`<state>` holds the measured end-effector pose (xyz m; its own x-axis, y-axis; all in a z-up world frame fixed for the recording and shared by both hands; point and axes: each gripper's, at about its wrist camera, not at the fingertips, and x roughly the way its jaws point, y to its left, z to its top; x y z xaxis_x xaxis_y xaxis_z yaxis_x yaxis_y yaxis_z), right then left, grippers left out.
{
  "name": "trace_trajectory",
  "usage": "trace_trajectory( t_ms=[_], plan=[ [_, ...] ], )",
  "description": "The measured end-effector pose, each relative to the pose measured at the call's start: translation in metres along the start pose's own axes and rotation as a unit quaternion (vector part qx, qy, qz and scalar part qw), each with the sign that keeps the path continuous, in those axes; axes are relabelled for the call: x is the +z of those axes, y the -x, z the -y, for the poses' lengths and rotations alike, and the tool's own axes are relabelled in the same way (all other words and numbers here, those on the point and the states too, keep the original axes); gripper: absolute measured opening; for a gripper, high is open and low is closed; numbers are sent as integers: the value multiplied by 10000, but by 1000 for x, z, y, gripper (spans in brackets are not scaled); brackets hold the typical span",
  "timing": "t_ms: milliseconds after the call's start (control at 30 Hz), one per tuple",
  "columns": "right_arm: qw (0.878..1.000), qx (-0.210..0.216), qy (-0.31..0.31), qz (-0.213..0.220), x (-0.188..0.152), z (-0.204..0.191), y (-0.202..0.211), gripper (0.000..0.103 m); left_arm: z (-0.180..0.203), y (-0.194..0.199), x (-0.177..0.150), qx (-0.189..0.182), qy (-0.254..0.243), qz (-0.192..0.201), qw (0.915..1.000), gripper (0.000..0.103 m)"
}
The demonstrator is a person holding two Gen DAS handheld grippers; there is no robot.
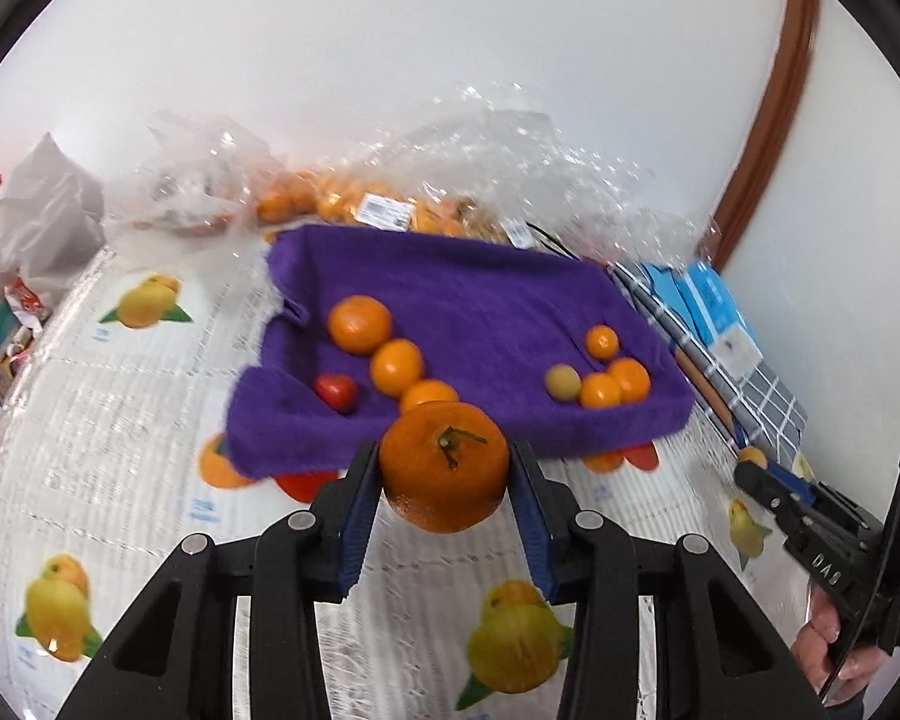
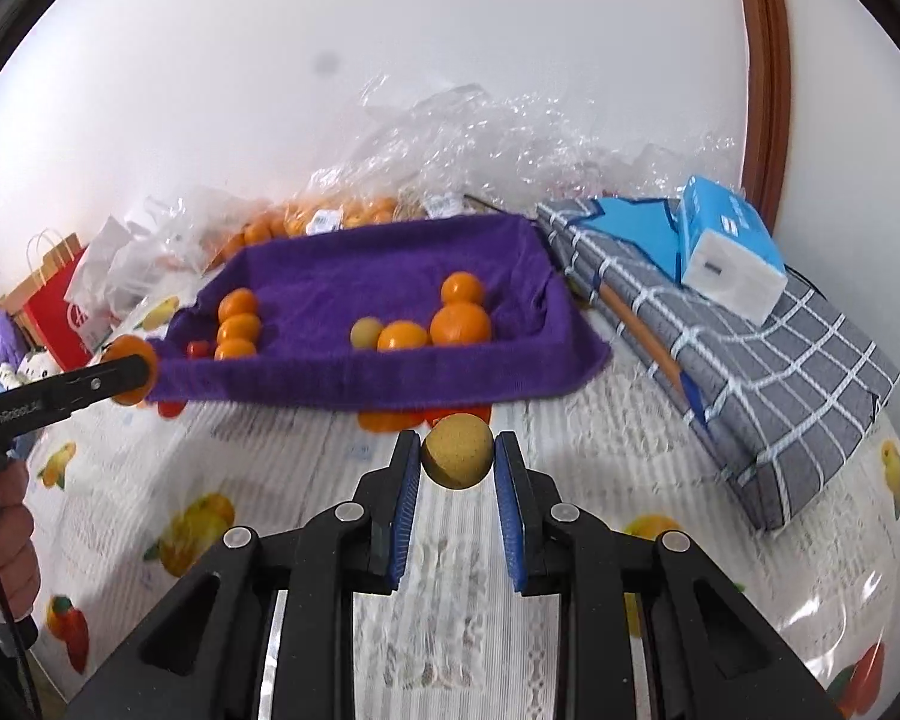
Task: Organize fruits
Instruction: 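Carry the held kiwi and orange up and over the purple towel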
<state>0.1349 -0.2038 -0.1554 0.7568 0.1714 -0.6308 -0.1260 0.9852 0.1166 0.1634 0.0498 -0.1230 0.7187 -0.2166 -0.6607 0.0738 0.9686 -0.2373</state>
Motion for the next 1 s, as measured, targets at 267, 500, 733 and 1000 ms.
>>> trace_trajectory(
  t_ms=[267, 500, 733, 1000],
  plan=[
    [9997, -45, 3, 243, 48, 2, -10, 25, -19, -7, 22, 129, 285, 35, 9995, 40],
    [9992, -60, -119, 372, 86, 7, -39, 25, -18, -29, 47, 105, 298, 20, 9995, 40],
    [9991, 31, -410, 121, 101, 19, -85, 25, -1, -70, 68, 8, 182, -72, 9998, 40],
    [9989, -140, -364, -247, 89, 27, -119, 25, 25, -116, 72, -48, 12, -381, 9993, 40]
  ],
)
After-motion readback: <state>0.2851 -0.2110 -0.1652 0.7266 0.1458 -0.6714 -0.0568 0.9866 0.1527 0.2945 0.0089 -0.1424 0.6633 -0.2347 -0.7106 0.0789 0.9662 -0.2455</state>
